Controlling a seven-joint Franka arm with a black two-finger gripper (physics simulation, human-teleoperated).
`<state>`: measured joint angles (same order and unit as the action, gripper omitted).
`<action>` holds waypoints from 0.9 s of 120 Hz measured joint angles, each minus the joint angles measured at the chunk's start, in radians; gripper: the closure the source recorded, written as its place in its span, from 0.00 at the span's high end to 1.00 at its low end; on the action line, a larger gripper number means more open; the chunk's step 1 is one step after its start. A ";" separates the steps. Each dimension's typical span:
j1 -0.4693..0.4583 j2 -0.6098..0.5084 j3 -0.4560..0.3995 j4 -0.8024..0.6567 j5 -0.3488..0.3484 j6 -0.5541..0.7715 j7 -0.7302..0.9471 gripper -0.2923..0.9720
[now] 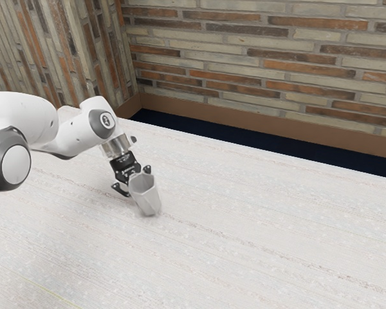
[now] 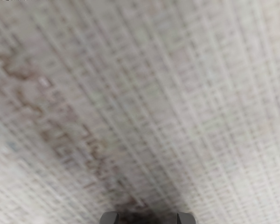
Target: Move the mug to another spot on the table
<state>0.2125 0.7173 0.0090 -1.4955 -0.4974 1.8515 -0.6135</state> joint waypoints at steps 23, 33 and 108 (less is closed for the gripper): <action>0.001 0.000 0.000 -0.005 -0.018 0.013 0.003 0.52; 0.001 0.000 0.000 -0.007 -0.021 0.016 0.003 0.60; 0.021 -0.152 0.036 -0.092 -0.018 0.017 -0.002 0.76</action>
<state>0.2334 0.5657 0.0451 -1.5878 -0.5150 1.8687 -0.6154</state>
